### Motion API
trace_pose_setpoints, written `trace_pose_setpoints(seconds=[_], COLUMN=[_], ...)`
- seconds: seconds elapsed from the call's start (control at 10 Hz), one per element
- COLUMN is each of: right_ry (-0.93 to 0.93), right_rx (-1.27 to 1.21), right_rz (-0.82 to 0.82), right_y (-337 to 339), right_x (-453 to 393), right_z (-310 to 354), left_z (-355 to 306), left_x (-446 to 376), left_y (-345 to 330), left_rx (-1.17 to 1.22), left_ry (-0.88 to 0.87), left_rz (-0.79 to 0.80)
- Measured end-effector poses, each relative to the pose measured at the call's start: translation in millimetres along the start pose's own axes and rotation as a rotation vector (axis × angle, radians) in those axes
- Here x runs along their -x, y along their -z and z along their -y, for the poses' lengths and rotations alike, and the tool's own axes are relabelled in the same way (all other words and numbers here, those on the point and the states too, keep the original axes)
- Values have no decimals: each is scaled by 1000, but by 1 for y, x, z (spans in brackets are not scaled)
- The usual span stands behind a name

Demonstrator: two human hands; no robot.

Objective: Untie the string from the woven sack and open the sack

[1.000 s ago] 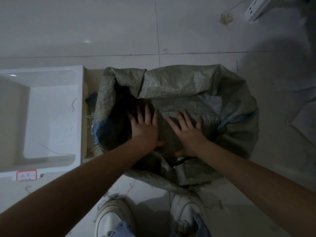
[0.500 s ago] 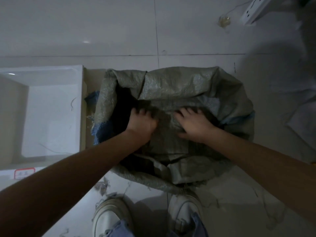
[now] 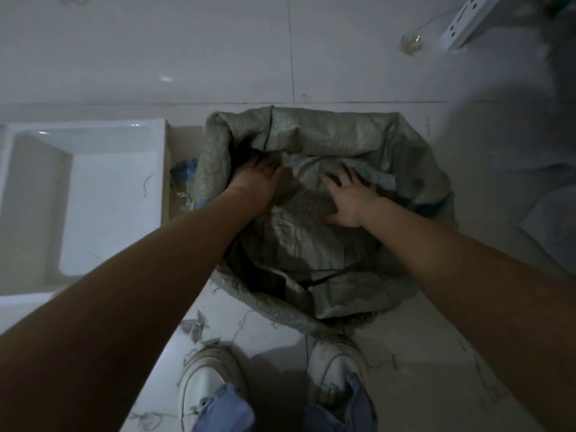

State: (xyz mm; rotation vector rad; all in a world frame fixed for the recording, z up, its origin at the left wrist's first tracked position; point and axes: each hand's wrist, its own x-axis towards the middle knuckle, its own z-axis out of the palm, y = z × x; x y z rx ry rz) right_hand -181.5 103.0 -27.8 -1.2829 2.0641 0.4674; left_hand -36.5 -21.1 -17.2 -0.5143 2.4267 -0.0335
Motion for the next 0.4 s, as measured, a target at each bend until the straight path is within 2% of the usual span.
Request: trace_pose_setpoints(seconds=[0.1,0.2,0.3,0.4], right_ry=[-36,-13,14,45], right_rx=[-46,-41,-59,-45], right_rz=[89,121,118,142], right_y=[-1,6,41,80], right_x=[25,51,84,125], right_z=[24,41,37,31], left_z=[-11,-17,-8,1], left_x=[22,47,73,108], left_y=[4,18,50,92], left_rx=[189,157,39,27], left_ry=[-17,-112,-147,-107], left_rz=[72,111,101,93])
